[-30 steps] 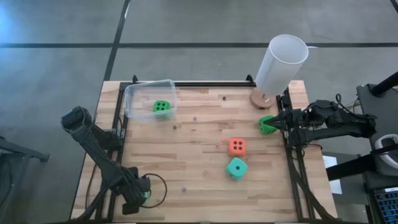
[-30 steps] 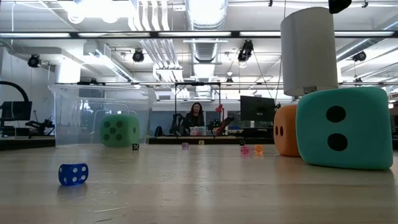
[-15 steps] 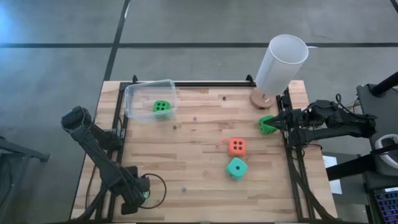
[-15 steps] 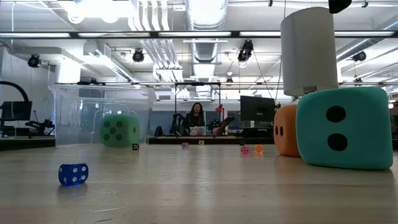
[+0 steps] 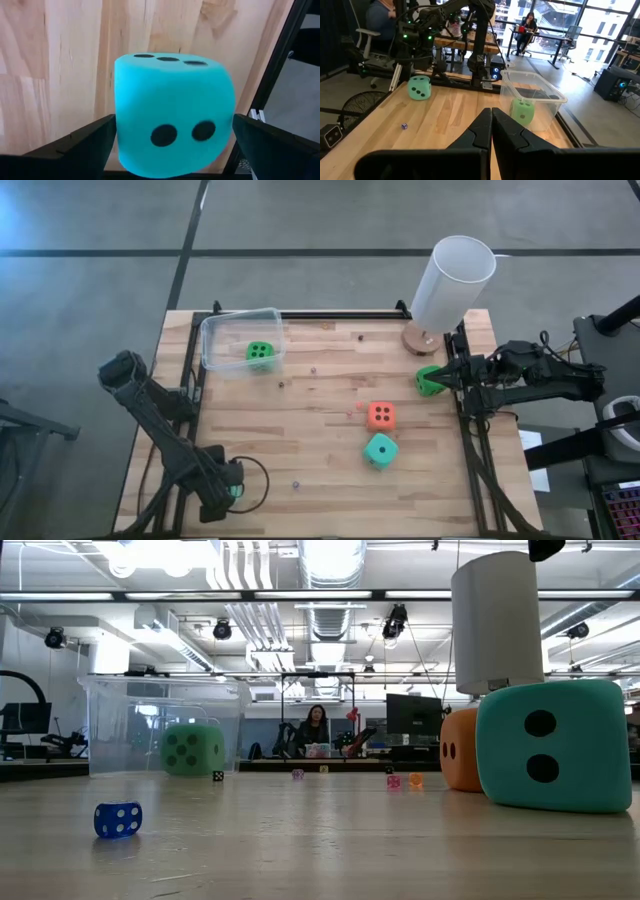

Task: Pick & Place Dice
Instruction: Put the left large blue dice into the transparent bin

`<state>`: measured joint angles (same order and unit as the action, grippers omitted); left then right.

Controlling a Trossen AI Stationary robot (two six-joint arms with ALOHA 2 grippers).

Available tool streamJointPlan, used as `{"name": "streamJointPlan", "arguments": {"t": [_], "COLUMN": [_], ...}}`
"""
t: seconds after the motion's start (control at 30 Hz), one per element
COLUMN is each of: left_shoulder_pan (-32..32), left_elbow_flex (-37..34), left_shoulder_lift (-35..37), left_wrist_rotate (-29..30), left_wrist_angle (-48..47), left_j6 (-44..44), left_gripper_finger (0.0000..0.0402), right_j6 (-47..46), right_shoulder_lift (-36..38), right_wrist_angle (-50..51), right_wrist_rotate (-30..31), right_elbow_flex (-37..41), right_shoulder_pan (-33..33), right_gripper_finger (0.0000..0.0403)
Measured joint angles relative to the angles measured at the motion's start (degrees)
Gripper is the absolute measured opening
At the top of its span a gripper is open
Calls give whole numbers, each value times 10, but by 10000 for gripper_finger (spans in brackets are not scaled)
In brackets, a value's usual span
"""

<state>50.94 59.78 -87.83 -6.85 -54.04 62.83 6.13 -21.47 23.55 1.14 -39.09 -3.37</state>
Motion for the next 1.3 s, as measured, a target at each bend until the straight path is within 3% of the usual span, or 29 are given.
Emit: {"name": "streamJointPlan", "arguments": {"t": [0.4, 1.3], "left_shoulder_pan": [0, 2], "left_elbow_flex": [6, -63], "left_shoulder_lift": [9, 12], "left_wrist_rotate": [-19, -28], "left_wrist_angle": [6, 90], "left_j6": [-33, -50], "left_gripper_finger": [399, 400], "right_j6": [-1, -1], "right_shoulder_lift": [0, 0], "right_wrist_angle": [0, 0], "right_wrist_rotate": [0, 0], "right_elbow_flex": [0, 0], "right_shoulder_pan": [0, 0], "right_gripper_finger": [8, 8]}}
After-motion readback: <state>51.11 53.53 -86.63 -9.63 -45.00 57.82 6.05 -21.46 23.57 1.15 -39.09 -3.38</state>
